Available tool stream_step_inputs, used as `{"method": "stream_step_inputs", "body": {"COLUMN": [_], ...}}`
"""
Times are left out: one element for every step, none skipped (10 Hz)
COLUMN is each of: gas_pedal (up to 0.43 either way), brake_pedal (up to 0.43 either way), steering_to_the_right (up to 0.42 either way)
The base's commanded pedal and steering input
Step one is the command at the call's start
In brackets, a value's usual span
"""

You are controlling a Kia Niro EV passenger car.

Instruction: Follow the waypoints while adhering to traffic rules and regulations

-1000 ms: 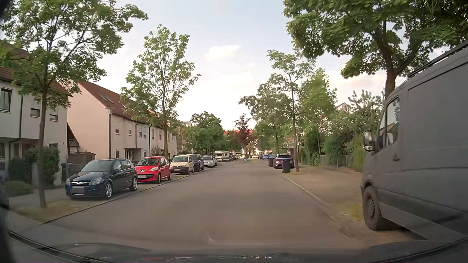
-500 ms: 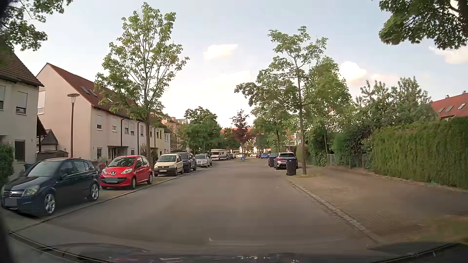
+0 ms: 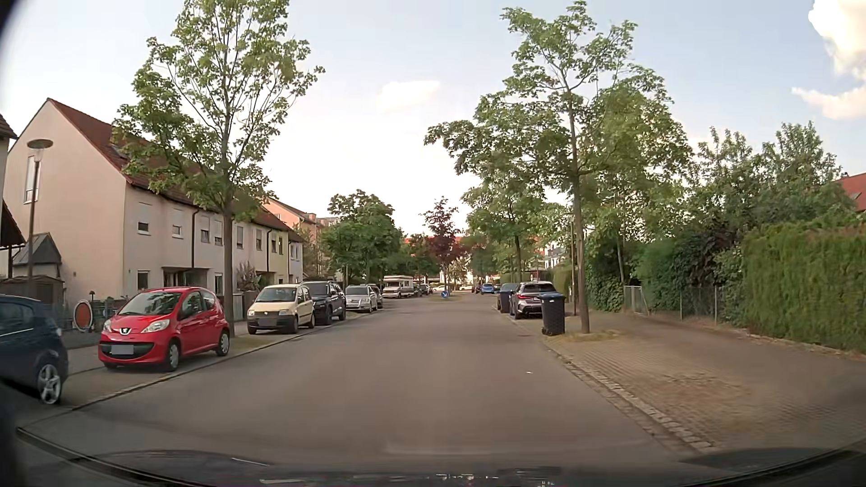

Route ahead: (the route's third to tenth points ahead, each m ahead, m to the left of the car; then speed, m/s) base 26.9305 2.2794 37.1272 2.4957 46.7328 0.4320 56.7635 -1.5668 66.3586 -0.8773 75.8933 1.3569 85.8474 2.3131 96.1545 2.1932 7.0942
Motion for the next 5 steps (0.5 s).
{"method": "stream_step_inputs", "body": {"gas_pedal": [0.000,0.000,0.000,0.000,0.000], "brake_pedal": [0.012,0.012,0.012,0.012,0.018], "steering_to_the_right": [0.001,-0.002,-0.003,-0.003,-0.003]}}
